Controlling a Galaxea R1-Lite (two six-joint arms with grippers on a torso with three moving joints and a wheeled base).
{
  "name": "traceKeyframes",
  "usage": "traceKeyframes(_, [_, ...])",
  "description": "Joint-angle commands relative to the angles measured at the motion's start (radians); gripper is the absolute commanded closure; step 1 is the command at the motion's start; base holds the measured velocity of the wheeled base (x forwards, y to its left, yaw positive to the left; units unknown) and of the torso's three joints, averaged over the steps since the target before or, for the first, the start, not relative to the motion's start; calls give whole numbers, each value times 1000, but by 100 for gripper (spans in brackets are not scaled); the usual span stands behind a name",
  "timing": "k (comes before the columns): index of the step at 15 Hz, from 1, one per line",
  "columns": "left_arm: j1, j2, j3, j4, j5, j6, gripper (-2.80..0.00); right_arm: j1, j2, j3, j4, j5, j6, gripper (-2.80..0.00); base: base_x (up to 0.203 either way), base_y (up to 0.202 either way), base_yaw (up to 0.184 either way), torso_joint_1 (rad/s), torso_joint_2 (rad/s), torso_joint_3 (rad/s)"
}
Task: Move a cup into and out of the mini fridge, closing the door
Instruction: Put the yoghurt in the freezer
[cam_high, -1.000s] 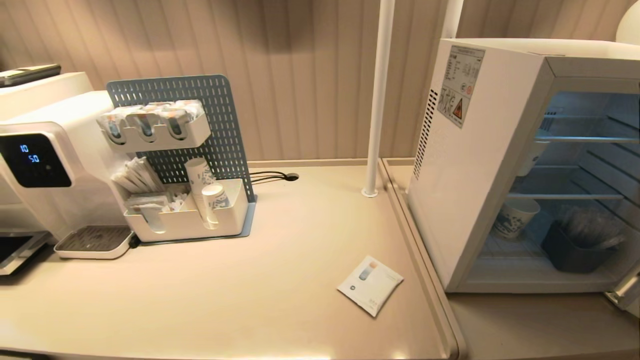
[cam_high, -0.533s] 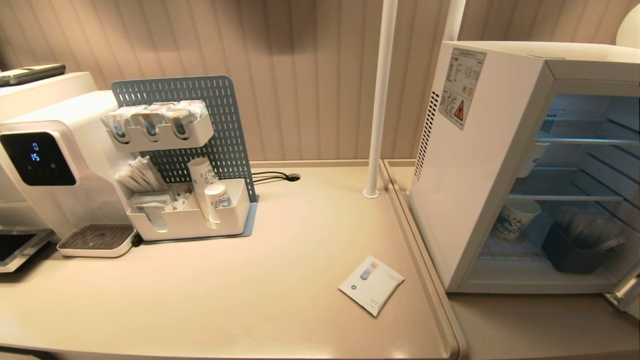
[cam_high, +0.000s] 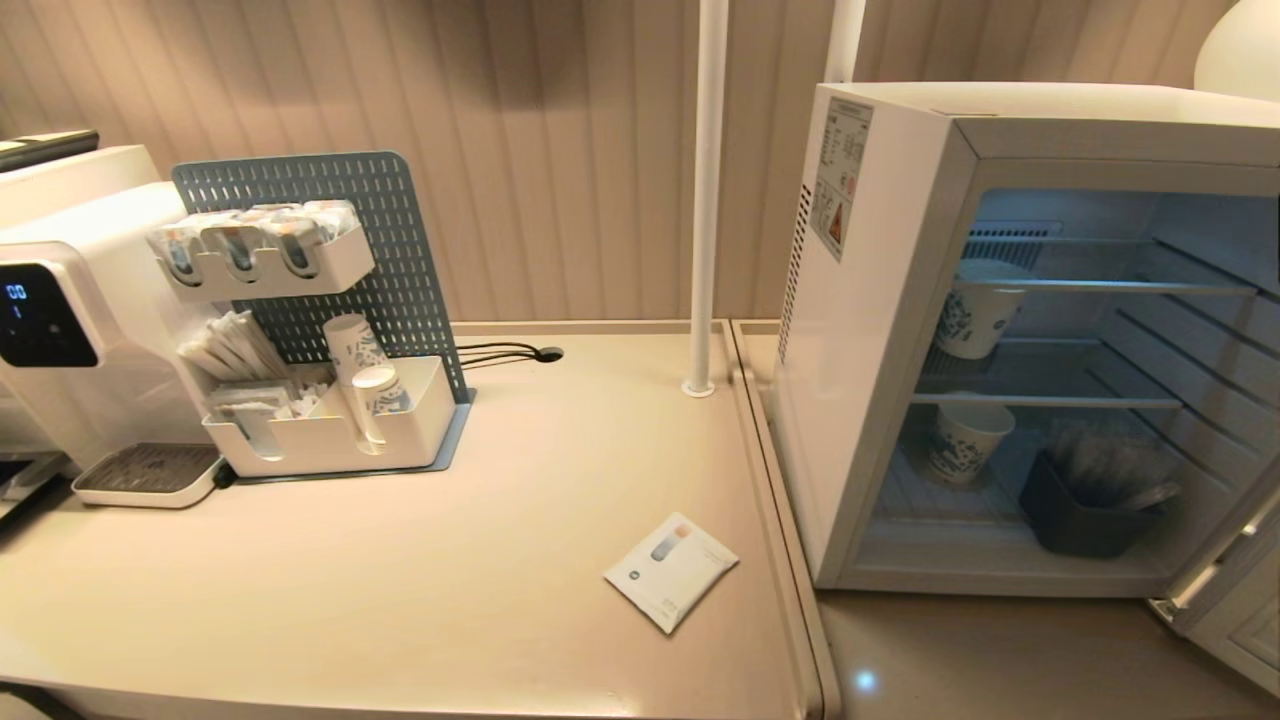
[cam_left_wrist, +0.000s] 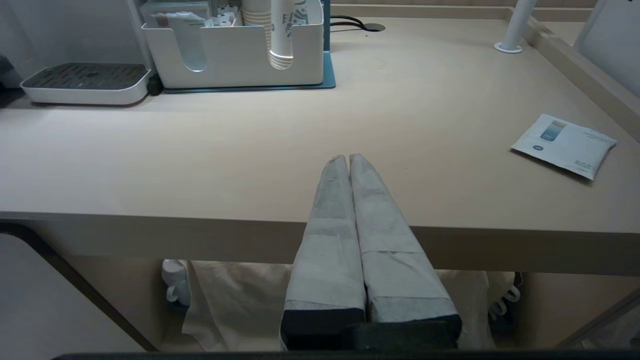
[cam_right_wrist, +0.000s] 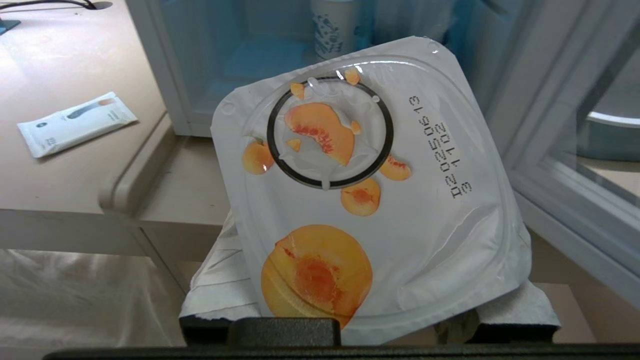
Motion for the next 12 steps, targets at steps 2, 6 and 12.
traceKeyframes(2, [2, 0, 0, -1, 0, 0, 0, 1, 2, 0, 0, 0, -1, 0, 0, -171, 6, -2, 4, 1])
traceKeyframes(6, [0, 0, 0, -1, 0, 0, 0, 1, 2, -1, 4, 2, -2, 0, 0, -41, 1, 1, 1, 3])
traceKeyframes(12, [0, 0, 0, -1, 0, 0, 0, 1, 47, -133, 23, 16, 6, 0, 0, 0, 0, 0, 0, 0])
